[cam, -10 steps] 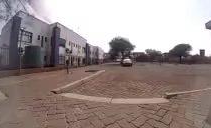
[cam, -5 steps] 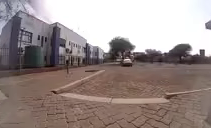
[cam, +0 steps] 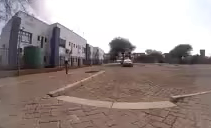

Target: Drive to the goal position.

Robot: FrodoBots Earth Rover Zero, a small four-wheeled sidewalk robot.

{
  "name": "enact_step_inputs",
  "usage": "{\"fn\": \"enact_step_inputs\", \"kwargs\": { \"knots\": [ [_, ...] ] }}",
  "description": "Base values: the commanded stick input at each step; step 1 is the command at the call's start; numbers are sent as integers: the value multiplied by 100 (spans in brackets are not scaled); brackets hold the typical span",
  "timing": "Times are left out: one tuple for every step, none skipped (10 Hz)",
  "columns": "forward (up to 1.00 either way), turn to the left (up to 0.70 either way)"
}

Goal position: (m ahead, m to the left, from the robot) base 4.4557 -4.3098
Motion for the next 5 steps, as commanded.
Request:
{"fn": "enact_step_inputs", "kwargs": {
  "knots": [
    [70, 0],
    [70, 0],
    [70, -27],
    [70, -27],
    [70, -27]
  ]
}}
